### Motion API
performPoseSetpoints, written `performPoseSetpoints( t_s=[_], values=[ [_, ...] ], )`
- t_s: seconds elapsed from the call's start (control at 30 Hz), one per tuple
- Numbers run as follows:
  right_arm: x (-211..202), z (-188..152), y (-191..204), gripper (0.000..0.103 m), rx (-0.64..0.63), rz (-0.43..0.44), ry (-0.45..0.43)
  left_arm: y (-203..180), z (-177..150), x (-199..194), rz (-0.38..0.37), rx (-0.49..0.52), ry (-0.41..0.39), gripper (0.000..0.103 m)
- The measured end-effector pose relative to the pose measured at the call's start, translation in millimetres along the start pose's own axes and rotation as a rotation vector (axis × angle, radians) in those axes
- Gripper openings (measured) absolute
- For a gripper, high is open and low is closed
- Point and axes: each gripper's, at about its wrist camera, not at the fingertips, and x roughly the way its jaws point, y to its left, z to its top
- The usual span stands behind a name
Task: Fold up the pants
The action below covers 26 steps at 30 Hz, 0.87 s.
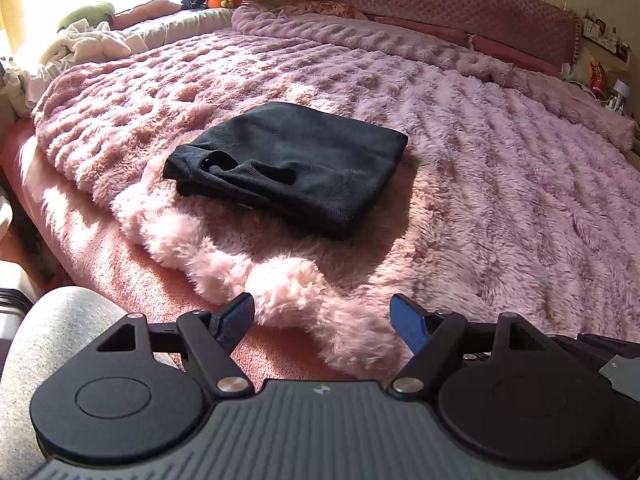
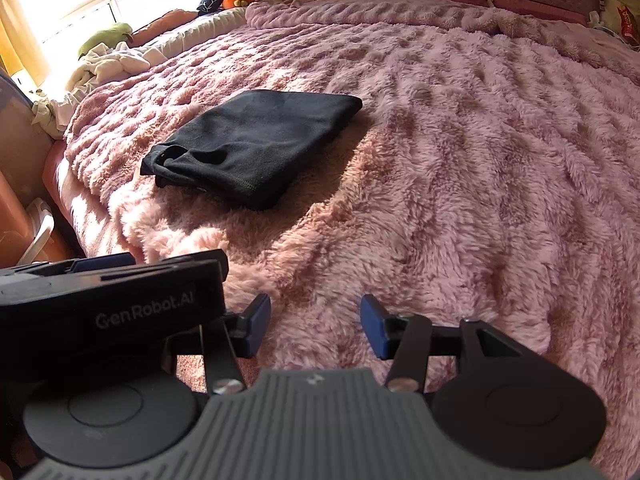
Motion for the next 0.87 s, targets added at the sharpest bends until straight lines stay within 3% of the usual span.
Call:
performPoseSetpoints(
  t_s=[0.4, 0.87],
  values=[
    [16.3, -2.3, -3.7, 0.047, -0.005, -0.012, 0.038, 1.6, -3.9, 18.4, -0.017, -0.016, 0.066, 0.09],
    [25.0, -2.4, -4.9, 0.047, -0.017, -0.009, 0.044, 2.4, -5.3, 28.9, -0.052, -0.012, 0.076, 0.085]
  ],
)
